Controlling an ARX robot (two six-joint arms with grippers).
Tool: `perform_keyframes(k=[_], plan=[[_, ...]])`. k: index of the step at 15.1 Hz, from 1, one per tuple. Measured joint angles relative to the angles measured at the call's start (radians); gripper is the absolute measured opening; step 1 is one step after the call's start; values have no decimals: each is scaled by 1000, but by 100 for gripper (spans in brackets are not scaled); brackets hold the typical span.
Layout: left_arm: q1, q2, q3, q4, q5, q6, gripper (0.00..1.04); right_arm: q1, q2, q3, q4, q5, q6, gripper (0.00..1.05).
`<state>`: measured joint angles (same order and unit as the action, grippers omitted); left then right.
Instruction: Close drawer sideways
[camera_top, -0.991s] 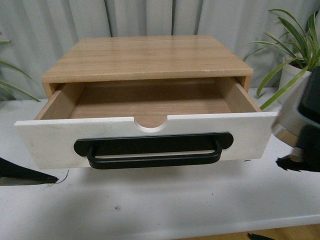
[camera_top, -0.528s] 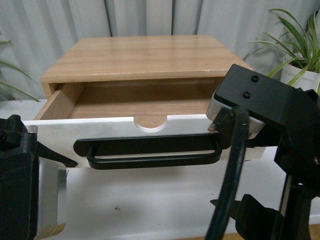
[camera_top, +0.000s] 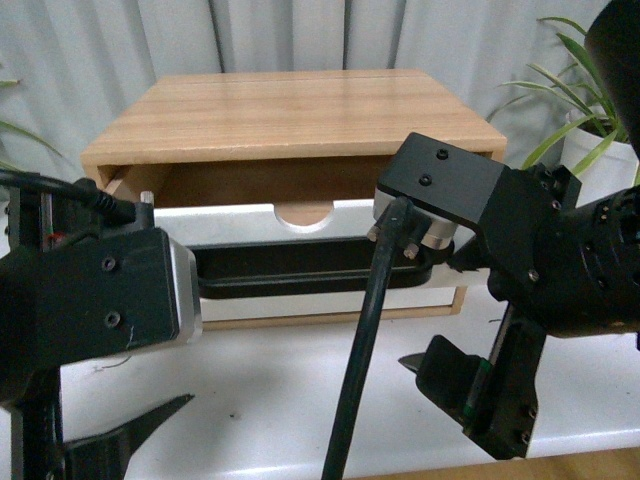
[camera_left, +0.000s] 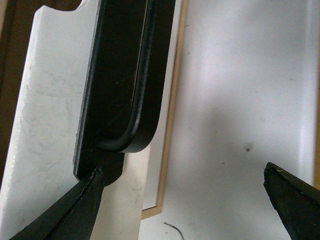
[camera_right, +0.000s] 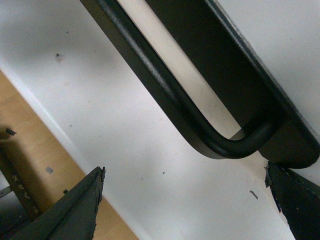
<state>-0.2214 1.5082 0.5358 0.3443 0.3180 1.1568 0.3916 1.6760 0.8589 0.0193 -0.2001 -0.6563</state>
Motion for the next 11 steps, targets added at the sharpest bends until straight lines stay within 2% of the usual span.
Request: perform_keyframes(k=[2,4,11], plan=[[8,116,83,53,-29,3,98,-16,57,66,35,7,0,98],[11,238,200,110,-71,-2,98,-48,152,155,132,58,22,98],[5,251,193,179,-74,-37,98,-65,180,151,184,90,82,98]])
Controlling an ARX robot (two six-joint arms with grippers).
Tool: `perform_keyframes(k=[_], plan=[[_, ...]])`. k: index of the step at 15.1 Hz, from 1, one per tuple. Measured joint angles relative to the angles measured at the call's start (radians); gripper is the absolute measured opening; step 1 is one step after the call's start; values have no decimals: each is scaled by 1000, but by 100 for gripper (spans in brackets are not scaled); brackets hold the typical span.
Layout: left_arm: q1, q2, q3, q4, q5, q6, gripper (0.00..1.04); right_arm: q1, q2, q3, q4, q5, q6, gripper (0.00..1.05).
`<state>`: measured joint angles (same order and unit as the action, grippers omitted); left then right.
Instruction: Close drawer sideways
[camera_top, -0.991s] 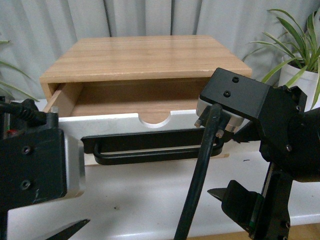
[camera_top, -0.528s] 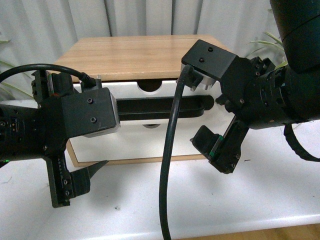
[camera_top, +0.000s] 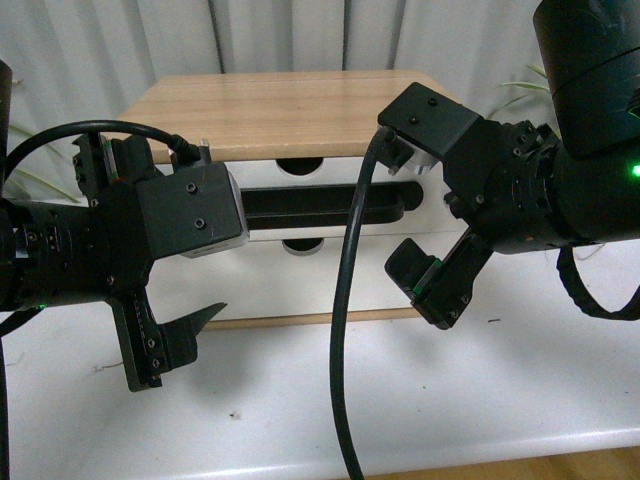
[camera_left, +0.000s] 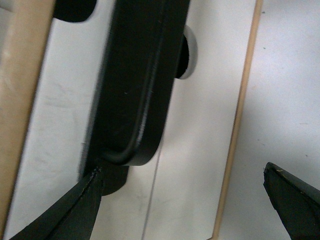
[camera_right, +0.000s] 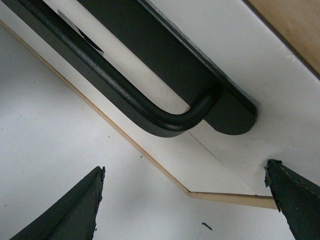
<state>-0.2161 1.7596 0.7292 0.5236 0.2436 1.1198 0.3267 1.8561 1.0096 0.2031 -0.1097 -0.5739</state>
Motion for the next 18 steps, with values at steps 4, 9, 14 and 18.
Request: perform_keyframes(k=[4,9,14,18], plan=[[-43,-291,-187,44,65,-130,98,-7,-199,-162,58,-8,31,98],[-53,-951,-540,-175,122,-615,98,-4,-734,-562,104,126,211,98],[285,-1624,-651,-506,66,-1023,98,45,-1320,-813,-22,433,401,98],[256,-1658,-660,-534,-36,-1083,92,24,-1331,-874,158,441,473,85]])
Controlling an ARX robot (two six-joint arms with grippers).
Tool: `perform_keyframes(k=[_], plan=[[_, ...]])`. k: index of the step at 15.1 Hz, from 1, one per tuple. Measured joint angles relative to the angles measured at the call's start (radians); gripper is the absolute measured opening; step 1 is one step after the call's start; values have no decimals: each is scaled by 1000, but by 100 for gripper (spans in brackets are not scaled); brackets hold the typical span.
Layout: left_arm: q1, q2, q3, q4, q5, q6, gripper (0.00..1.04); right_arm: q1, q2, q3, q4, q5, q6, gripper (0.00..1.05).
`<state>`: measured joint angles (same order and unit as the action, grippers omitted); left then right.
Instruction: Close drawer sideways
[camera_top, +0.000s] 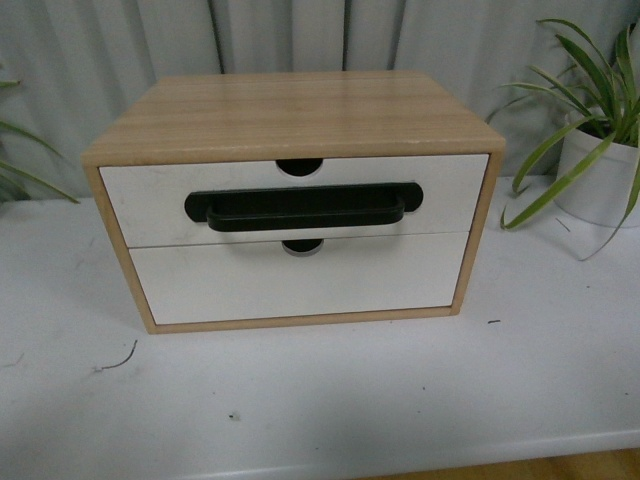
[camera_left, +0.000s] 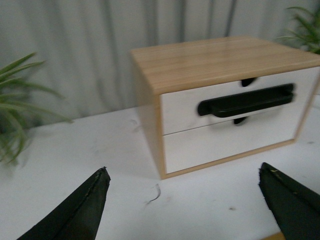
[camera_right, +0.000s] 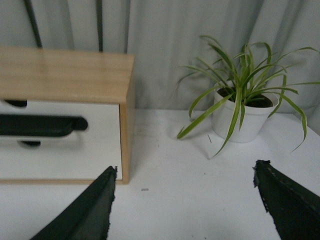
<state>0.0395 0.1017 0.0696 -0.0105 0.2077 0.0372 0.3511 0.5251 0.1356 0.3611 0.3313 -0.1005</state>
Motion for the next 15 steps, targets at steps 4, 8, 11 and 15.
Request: perform_keyframes(k=[4,8,11,15], plan=[[-38,-69,-29,9,-208,-30,50,-130,-126,-63,-37,-111,77,43],[-40,-93,-58,14,-209,-31,10,-213,-211,-88,-99,-187,84,3],[-40,-93,-58,6,-209,-34,2,-361,-284,-123,-124,-313,88,2],[-40,-93,-58,6,-208,-34,2,-351,-346,-124,-179,-330,89,2]])
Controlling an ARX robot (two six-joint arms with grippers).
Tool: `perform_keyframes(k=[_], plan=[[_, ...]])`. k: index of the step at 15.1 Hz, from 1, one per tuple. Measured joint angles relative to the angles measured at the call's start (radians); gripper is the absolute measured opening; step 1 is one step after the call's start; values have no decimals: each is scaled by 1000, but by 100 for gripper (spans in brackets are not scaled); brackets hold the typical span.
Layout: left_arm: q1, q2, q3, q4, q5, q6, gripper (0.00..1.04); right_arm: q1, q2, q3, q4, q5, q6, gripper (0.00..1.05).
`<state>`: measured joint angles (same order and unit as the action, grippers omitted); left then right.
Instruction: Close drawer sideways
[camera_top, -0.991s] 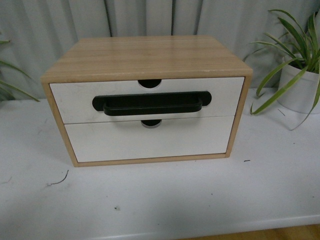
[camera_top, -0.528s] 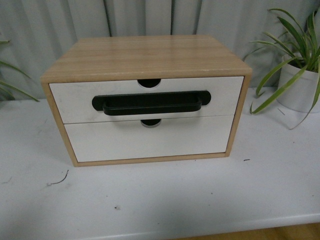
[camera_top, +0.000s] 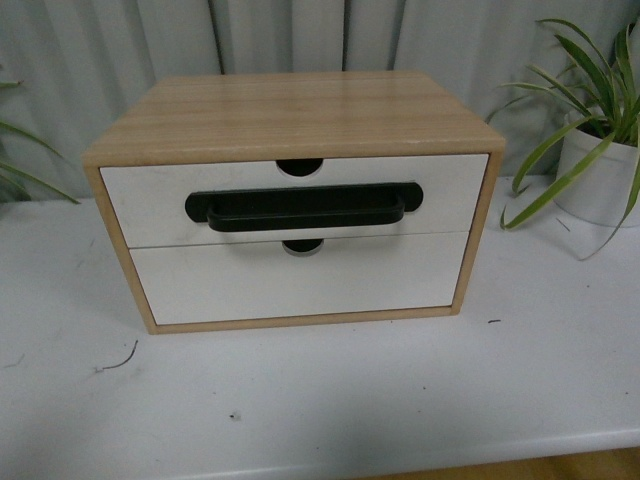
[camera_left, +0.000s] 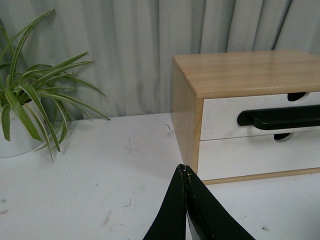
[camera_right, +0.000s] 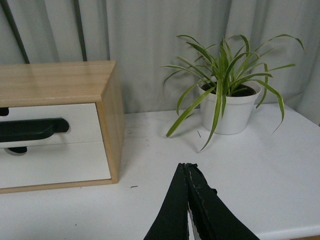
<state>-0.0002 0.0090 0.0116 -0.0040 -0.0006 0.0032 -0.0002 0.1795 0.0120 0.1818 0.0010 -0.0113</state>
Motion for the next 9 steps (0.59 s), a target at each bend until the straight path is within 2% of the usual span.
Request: perform_keyframes(k=[1,2,6,7,9], plan=[[0,0,0,0,0,0,2,0,-34,1,-49,0,0,2],[0,0,0,0,0,0,2,0,-129,0,-184,-1,0,2],[0,0,0,0,0,0,2,0,-175,0,-187,-1,1,2],[0,0,0,1,0,-2,4,0,-176,0,-185,-1,0,6],[0,0,0,0,0,-2,24,0,-176,0,-185,-1,0,26]])
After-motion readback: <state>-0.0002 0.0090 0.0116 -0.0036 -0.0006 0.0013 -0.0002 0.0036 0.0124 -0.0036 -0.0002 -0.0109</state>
